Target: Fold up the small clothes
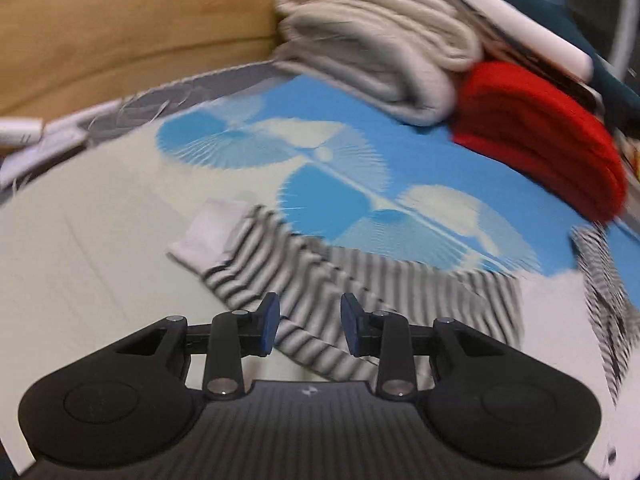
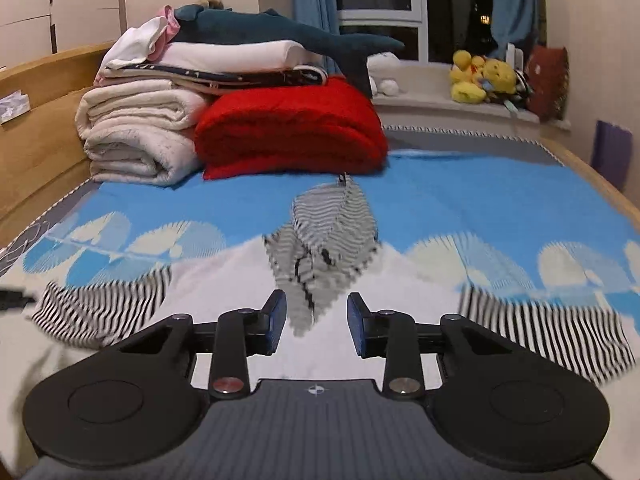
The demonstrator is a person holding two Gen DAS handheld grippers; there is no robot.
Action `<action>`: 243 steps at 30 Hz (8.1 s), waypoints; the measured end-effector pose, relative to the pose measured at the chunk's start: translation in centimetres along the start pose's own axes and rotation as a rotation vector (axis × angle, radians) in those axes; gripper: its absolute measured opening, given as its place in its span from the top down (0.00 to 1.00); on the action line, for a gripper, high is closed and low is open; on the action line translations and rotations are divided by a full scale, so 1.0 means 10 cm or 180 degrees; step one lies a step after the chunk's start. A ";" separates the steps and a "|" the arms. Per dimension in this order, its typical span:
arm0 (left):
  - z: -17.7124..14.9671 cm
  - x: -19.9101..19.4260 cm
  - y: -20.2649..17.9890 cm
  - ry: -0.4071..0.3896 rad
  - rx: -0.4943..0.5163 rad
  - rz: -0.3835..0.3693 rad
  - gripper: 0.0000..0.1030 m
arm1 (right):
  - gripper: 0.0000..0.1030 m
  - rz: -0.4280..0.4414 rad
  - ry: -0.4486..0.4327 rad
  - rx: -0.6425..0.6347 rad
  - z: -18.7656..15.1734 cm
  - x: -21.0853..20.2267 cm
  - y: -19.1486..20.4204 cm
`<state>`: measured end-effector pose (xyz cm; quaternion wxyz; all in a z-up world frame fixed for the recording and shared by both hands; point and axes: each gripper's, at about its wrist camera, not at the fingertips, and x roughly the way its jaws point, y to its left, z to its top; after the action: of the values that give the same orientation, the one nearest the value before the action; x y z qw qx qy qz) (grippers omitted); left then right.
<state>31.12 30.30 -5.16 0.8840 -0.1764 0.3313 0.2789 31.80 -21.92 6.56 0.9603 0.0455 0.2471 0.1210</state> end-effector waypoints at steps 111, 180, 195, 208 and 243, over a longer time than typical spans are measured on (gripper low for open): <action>-1.03 -0.36 -3.07 0.1142 0.1148 -0.1178 0.50 | 0.92 -0.1749 -0.0025 0.2899 -1.22 0.36 -4.08; -0.68 0.12 -2.07 0.1415 -0.0090 -0.0550 0.95 | 0.58 -0.0560 0.1477 0.2368 -0.84 1.46 -1.58; -0.89 0.41 -2.15 0.1678 0.0370 -0.0595 0.65 | 0.54 -0.0696 0.1596 0.2104 -0.89 1.53 -1.43; -0.83 0.20 -2.36 0.1373 0.0438 -0.0629 0.47 | 0.51 -0.0606 0.1361 0.2137 -0.70 1.35 -1.42; 0.63 2.87 -5.65 0.0560 0.1590 -0.1024 0.51 | 0.96 -0.0259 0.1318 0.1444 -0.48 1.24 -1.59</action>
<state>86.57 -0.01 -13.09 0.9007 -0.0273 0.4327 0.0290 43.31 -33.98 -5.66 0.8589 0.2231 0.4599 0.0308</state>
